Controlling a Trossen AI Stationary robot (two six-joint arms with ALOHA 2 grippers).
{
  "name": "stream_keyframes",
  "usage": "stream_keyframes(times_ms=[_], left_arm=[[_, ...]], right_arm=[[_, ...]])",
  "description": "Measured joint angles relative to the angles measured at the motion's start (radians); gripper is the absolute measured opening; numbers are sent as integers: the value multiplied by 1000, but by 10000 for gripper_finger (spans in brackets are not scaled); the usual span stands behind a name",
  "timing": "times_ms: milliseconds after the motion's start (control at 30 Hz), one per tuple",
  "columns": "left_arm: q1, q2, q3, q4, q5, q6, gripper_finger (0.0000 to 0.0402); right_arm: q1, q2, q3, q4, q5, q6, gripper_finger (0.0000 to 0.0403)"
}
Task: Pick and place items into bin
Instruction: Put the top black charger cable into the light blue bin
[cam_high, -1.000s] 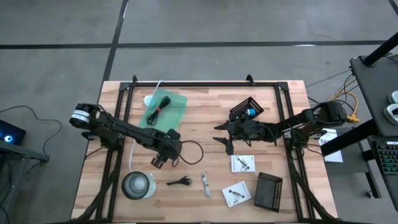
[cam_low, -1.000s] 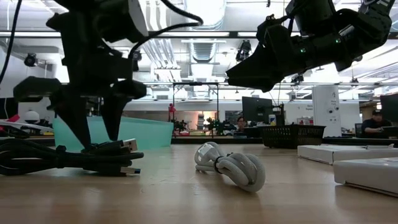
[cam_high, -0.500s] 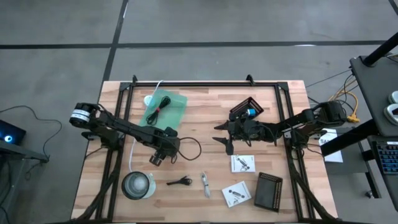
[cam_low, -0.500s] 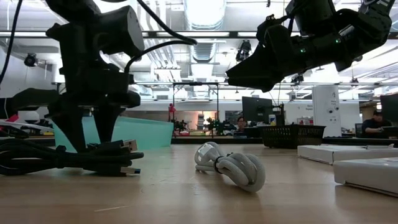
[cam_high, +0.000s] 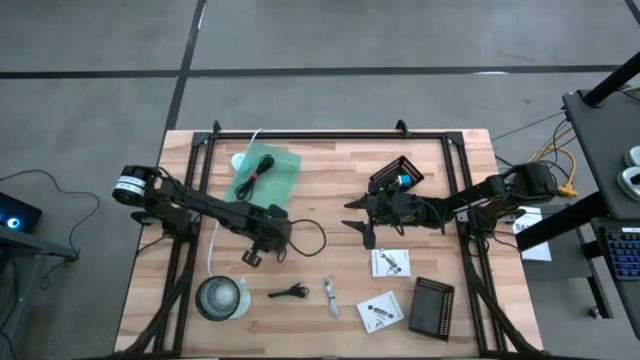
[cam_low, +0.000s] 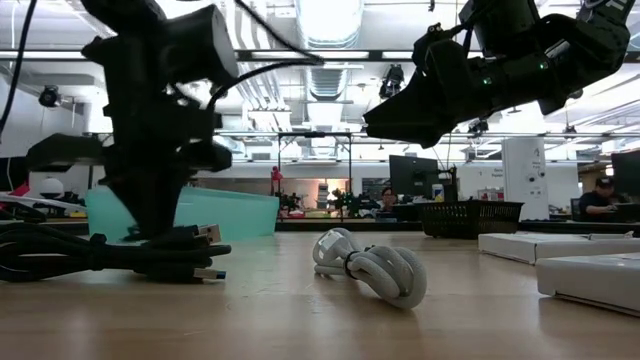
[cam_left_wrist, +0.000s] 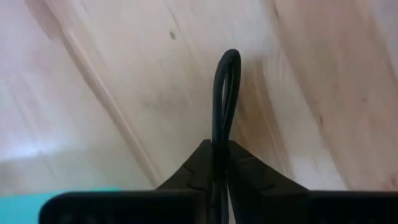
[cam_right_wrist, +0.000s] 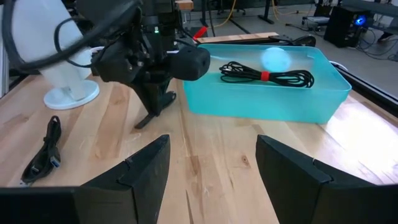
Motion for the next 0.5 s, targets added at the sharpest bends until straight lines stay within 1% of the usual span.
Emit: stream_keyframes(times_ms=[133,367,433,500], left_arm=[[0,-1,64,-7,5,0,13],[0,-7,252,-46,7,-7,7],[4,-7,310,-97,-38,-8,7],[8,-8,363,-163,-118,-8,7]], right_arm=[[0,0,0,0,0,0,224],[0,0,0,0,0,0,224],[0,0,0,0,0,0,224],[0,0,0,0,0,0,224]])
